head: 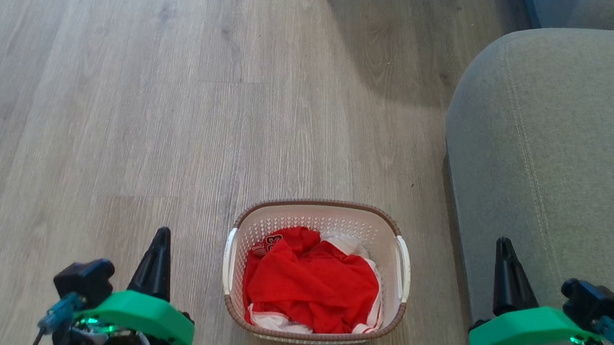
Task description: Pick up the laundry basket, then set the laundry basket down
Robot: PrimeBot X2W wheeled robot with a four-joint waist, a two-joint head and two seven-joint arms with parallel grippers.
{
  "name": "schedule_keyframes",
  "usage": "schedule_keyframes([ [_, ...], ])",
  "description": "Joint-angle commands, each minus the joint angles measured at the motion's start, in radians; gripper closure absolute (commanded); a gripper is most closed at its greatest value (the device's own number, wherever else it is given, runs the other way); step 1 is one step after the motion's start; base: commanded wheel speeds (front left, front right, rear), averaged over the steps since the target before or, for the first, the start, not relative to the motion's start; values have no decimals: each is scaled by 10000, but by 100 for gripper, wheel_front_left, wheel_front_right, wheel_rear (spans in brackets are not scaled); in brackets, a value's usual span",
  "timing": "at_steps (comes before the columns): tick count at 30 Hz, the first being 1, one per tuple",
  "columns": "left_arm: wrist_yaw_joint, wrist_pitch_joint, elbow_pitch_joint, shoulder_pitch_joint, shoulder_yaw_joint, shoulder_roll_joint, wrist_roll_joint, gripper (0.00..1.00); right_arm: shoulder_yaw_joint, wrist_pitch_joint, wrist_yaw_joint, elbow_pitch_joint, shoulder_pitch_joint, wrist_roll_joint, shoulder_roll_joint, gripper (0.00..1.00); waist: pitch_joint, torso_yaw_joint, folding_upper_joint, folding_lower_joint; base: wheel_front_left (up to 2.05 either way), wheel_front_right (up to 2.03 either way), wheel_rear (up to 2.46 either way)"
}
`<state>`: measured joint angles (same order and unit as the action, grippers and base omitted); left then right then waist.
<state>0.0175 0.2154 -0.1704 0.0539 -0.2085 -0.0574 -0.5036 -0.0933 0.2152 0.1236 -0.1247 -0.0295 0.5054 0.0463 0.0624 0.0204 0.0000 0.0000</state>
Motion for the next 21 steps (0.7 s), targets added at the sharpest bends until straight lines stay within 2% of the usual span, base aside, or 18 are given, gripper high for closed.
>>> schedule_keyframes([
  [1, -85, -30, 278, -520, 222, -89, -221, 100, 74, -45, 11, 251, 350, 239, 153, 100, -5, -2, 0, 0, 0, 0, 0],
  [21, -354, -519, 80, -728, 631, -175, -2411, 100, 301, -537, 23, -15, 534, 2415, 241, 100, -116, -40, 0, 0, 0, 0, 0],
])
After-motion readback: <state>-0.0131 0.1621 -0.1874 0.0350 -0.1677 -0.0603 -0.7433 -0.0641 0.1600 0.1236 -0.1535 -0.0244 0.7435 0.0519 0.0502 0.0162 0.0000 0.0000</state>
